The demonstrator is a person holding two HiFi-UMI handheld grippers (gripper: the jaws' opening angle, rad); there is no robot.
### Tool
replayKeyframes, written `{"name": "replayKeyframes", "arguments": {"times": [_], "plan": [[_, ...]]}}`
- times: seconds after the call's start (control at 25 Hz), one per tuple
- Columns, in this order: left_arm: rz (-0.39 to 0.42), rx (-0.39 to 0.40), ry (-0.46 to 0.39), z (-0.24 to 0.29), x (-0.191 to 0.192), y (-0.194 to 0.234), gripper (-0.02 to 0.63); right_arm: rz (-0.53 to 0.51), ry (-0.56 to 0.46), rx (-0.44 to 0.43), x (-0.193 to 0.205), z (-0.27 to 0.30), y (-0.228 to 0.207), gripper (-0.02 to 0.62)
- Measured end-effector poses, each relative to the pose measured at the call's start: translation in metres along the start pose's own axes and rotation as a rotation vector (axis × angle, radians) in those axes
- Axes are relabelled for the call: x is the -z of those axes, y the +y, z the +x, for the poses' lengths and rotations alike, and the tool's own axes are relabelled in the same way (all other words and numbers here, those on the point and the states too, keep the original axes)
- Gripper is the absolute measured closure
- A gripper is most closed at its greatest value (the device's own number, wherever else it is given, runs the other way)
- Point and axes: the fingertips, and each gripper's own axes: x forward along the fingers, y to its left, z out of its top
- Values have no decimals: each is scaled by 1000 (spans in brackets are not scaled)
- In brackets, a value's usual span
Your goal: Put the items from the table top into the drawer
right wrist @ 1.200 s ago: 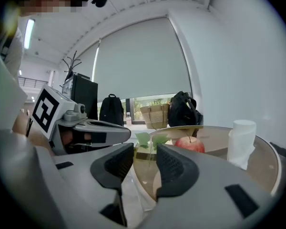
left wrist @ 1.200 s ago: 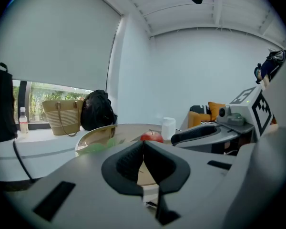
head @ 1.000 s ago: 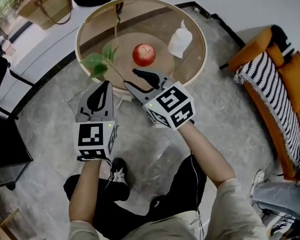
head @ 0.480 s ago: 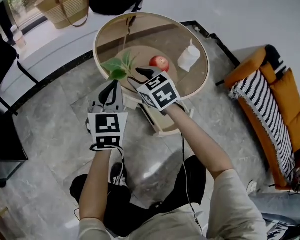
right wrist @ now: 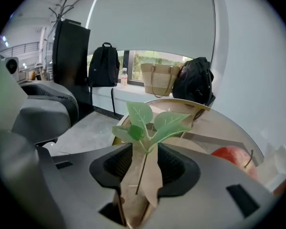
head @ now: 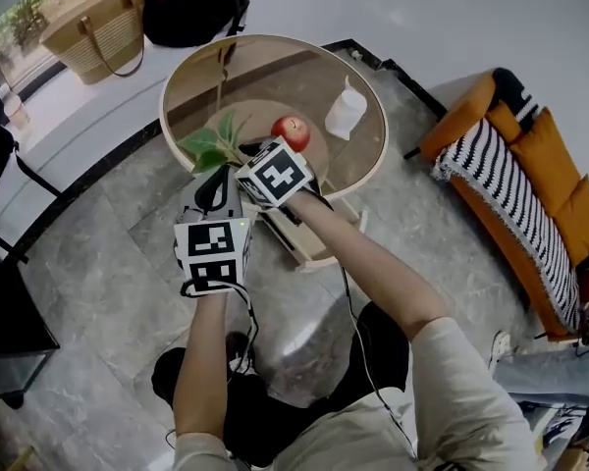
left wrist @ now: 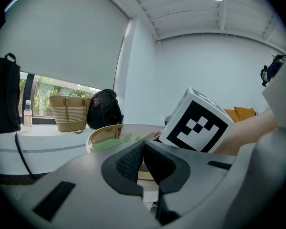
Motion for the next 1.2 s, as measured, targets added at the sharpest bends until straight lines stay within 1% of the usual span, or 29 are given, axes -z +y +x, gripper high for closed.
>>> {"name": "replayKeyframes", "arguments": {"times": [0.12,0.16,0.2,0.24,0.36,0.52,0.68,0.84,1.0,1.12,1.2], "plan": [[-20,-5,1,1,-2,4,584,66,14,-28,2,5,0,419],[-19,-8,-1,0,-3,5,584,81,13,-26,2,4,-1,432],[-16,-9,-1,0,-3,6,584,85,12,-14,3,3,-3,443],[-11,-7,0,-1,-2,5,584,78,11,1,3,2,-5,497],[1,15,8,-4,2,1,584,42,-1,20,4,3,-4,512],[23,35,18,-3,12,-5,584,44,-79,31,0,-5,-3,525],[23,75,34,2,25,-23,584,23,-175,56,0,-31,-3,529],[69,109,11,10,23,-49,584,18,-302,56,-9,-79,-12,529],[113,160,13,22,24,-80,584,35,-401,115,-18,-134,-43,531],[106,221,-1,30,25,-107,584,70,-438,153,-7,-165,-60,531],[78,289,2,37,32,-133,584,104,-455,190,7,-184,-75,531]]}}
